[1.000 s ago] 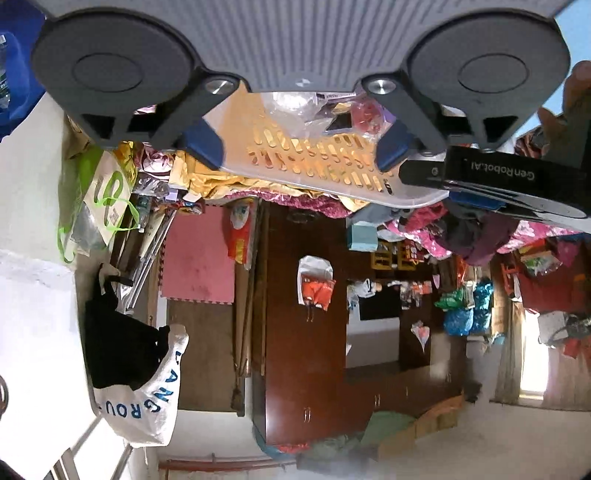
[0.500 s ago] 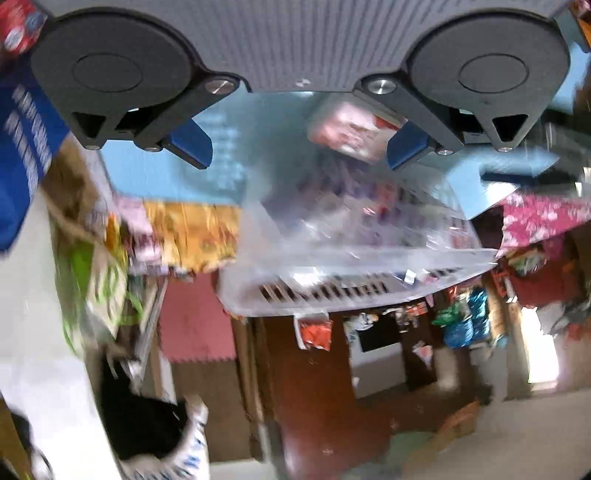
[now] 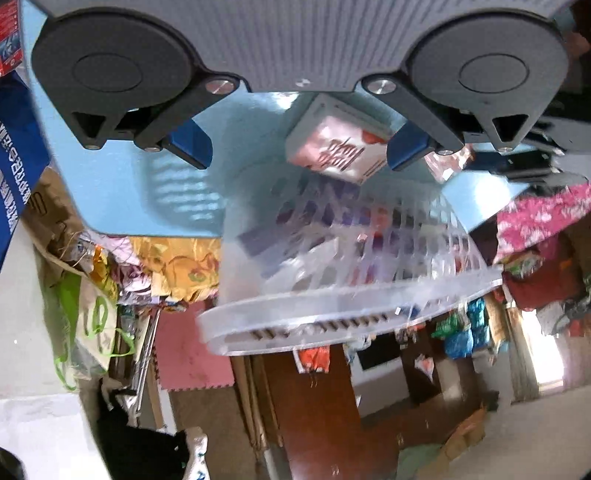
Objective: Organize objects
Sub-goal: 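Grasp the red wrapped packet with the left gripper while the right grasps a pink-white box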
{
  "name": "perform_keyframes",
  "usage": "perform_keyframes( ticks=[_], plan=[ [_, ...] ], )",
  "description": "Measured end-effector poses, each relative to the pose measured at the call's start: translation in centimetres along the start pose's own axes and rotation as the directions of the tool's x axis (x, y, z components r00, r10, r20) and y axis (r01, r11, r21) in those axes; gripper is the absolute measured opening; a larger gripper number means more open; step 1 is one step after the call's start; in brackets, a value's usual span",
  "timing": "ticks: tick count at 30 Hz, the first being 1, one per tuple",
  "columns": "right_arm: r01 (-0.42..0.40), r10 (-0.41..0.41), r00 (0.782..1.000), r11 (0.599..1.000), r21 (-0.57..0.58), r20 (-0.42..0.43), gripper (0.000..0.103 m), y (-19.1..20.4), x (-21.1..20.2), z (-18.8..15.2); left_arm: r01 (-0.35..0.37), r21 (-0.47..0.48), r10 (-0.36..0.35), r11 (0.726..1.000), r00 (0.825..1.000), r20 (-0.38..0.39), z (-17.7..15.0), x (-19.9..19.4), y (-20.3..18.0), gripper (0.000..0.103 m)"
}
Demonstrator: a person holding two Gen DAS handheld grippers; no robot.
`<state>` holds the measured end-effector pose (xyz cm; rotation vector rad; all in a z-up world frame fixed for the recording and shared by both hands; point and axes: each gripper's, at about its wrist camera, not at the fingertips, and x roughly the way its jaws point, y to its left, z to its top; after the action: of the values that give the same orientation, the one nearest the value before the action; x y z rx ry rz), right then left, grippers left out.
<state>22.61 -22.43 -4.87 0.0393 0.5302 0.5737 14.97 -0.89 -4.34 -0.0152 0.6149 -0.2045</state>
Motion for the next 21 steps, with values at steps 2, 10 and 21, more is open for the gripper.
perform_keyframes(
  ticks=[2,10,21],
  plan=[
    [-0.004,0.003,1.0,1.0,-0.017,-0.018,0.103,0.9,0.8,-0.1,-0.014,-0.017,0.014,1.0,1.0,0.009,-0.1,-0.4,1.0,0.064],
    [0.014,-0.022,0.997,0.995,-0.094,-0.079,0.103,3.9,2.7,-0.2,-0.03,-0.045,0.03,0.999,1.0,0.007,-0.3,-0.6,2.6,0.065],
    [0.052,-0.063,0.995,0.99,-0.132,-0.079,0.085,4.2,2.1,-0.6,0.001,-0.11,0.0,0.994,1.0,0.011,-0.6,-0.5,3.8,0.065]
  ],
)
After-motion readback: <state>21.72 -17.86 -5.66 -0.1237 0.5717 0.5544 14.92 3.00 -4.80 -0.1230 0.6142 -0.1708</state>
